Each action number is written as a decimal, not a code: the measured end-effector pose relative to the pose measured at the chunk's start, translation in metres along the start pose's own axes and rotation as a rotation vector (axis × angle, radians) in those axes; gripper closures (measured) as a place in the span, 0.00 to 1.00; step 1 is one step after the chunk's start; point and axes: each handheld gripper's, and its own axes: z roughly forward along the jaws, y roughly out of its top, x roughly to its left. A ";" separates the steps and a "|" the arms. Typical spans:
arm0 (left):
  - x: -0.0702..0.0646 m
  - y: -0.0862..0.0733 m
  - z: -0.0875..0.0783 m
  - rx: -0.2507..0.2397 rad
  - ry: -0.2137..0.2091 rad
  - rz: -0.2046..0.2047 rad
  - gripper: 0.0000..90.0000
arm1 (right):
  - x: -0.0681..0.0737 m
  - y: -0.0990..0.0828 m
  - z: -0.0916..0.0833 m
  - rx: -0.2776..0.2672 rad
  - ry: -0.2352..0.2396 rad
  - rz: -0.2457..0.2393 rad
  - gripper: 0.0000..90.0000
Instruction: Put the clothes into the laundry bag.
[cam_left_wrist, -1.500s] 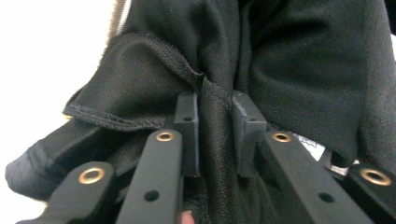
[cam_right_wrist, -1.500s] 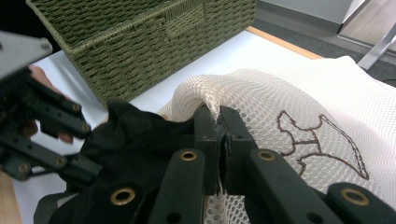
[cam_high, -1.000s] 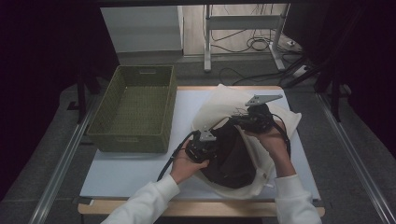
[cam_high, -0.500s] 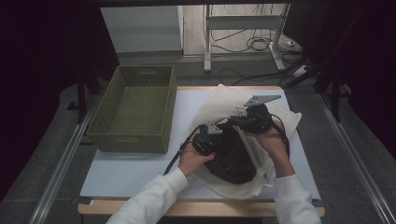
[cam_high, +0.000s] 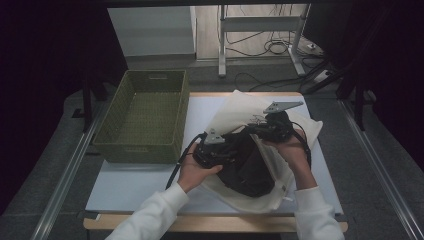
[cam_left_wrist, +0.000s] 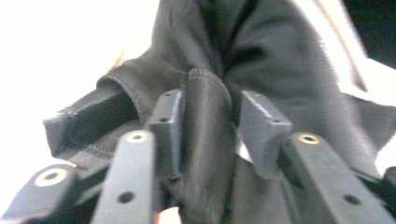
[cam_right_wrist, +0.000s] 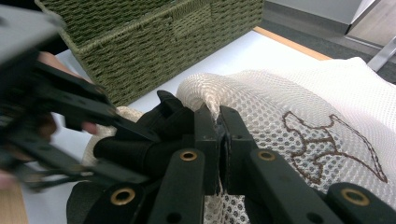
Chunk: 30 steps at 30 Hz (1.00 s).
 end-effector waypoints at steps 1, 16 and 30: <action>-0.001 0.000 -0.005 -0.008 -0.003 0.006 0.60 | 0.000 0.000 0.000 0.000 0.000 0.001 0.97; -0.022 -0.021 -0.028 0.071 -0.187 0.114 0.93 | 0.000 0.000 0.000 0.000 -0.003 0.000 0.96; -0.017 -0.037 0.025 0.154 -0.186 0.075 1.00 | 0.001 0.000 0.000 0.000 0.001 -0.004 0.96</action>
